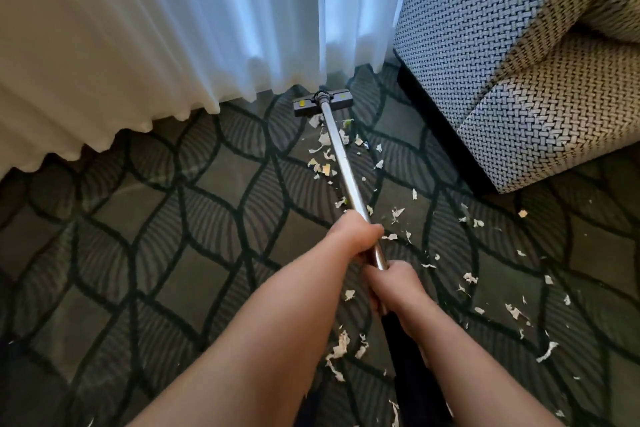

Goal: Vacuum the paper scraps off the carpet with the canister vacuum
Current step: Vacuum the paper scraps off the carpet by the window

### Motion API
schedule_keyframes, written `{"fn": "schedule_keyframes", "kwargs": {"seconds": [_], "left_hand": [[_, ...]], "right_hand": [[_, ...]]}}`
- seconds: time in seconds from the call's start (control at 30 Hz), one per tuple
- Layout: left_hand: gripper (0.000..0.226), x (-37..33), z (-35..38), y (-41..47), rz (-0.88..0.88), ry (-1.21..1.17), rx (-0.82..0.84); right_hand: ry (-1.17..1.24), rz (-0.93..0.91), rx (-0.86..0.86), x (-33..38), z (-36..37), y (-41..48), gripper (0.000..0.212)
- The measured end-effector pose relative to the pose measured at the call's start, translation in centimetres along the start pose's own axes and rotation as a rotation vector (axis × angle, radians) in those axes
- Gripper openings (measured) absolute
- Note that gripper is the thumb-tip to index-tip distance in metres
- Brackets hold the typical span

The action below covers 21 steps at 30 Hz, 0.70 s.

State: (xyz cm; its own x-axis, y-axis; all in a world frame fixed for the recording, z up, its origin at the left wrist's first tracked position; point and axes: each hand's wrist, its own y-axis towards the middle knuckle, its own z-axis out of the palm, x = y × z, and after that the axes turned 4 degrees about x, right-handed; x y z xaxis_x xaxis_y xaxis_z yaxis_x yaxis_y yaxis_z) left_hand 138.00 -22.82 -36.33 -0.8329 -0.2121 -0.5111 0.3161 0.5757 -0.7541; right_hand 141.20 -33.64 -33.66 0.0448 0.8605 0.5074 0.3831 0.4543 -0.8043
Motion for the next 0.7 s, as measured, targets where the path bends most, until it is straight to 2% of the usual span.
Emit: {"fn": "schedule_keyframes", "kwargs": {"seconds": [0.27, 0.6, 0.7], "left_hand": [[0.033, -0.4, -6.5, 7.1, 0.002, 0.026, 0.025], [0.031, 0.2, -8.7, 10.9, -0.040, -0.016, 0.066], [0.038, 0.6, -8.5, 11.0, -0.051, -0.013, 0.080]], "right_hand": [[0.128, 0.062, 0.023, 7.1, 3.7, 6.0, 0.020], [0.134, 0.122, 0.050, 9.5, 5.7, 9.6, 0.017], [0.108, 0.146, 0.057, 9.2, 5.8, 9.4, 0.016]]}}
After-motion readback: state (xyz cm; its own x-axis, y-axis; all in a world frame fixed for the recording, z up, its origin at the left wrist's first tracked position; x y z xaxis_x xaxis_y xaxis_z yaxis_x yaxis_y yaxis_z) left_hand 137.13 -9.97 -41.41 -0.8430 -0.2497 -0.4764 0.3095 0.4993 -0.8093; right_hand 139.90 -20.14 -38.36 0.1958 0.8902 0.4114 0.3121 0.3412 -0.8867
